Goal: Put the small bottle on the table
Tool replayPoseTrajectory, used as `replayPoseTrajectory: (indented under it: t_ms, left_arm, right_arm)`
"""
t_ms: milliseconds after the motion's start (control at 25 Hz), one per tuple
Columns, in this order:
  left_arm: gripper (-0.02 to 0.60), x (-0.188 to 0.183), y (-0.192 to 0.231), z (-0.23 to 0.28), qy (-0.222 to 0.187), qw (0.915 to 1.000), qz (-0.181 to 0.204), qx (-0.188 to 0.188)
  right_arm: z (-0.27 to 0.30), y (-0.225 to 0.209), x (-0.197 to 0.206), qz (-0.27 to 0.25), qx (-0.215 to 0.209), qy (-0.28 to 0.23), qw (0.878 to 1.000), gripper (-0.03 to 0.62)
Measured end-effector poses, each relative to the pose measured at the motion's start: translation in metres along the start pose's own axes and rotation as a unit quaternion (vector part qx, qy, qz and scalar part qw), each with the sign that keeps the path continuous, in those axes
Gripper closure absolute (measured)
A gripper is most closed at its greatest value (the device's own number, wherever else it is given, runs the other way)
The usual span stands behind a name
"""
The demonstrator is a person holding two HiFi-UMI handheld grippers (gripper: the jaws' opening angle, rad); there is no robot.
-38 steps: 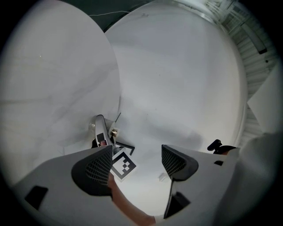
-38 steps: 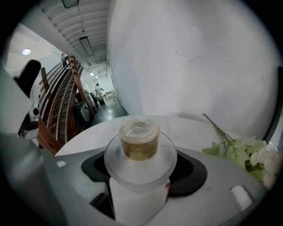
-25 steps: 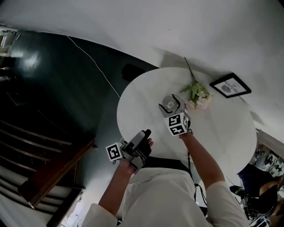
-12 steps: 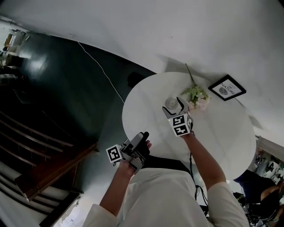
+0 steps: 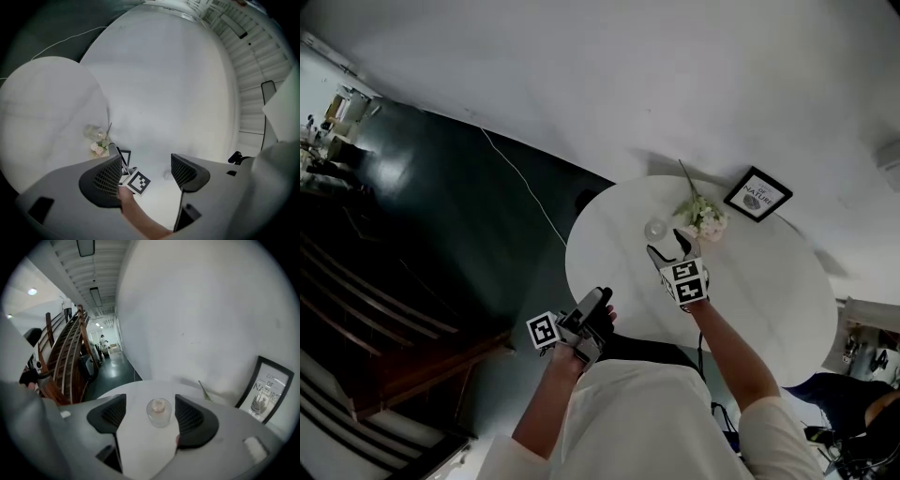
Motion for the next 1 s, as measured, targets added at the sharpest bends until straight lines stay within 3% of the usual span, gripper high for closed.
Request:
replayPoseTrajectory:
  t_ms: [320,560,720,1000]
  left_arm:
    - [0.276,0.01,-0.036,0.005,0.049,0.9977,0.046,-0.007]
    - [0.376,0.006,-0.062,0.013,0.114,0.9886,0.096,-0.021]
    - [0.455,0.005,-0.077,0.009,0.156,0.9769,0.139,-0.042]
    - [0.558,0.003,-0.101,-0.003,0.239,0.9434,0.222,-0.06]
  right_arm:
    - [-0.079,0.006,-0.03,0.043,-0.01,-0.019,0.999,0.342]
    - [-0.133,0.019,-0.046,0.062,0.004,-0.036,0.997,0.408]
    - [-0.166,0.037,-0.05,0.068,0.027,-0.045,0.996,0.461]
    - [-0.224,0.069,-0.056,0.108,0.078,-0.068,0.989,0.513]
Point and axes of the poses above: the fingertips, and each gripper's own axes: z forward along the fingers, y to its left, x out of its underside, the point moved 8 cm from there along -z, backward along the fingers, and after that the axes turned 14 degrees about x, right-handed, at the moved point
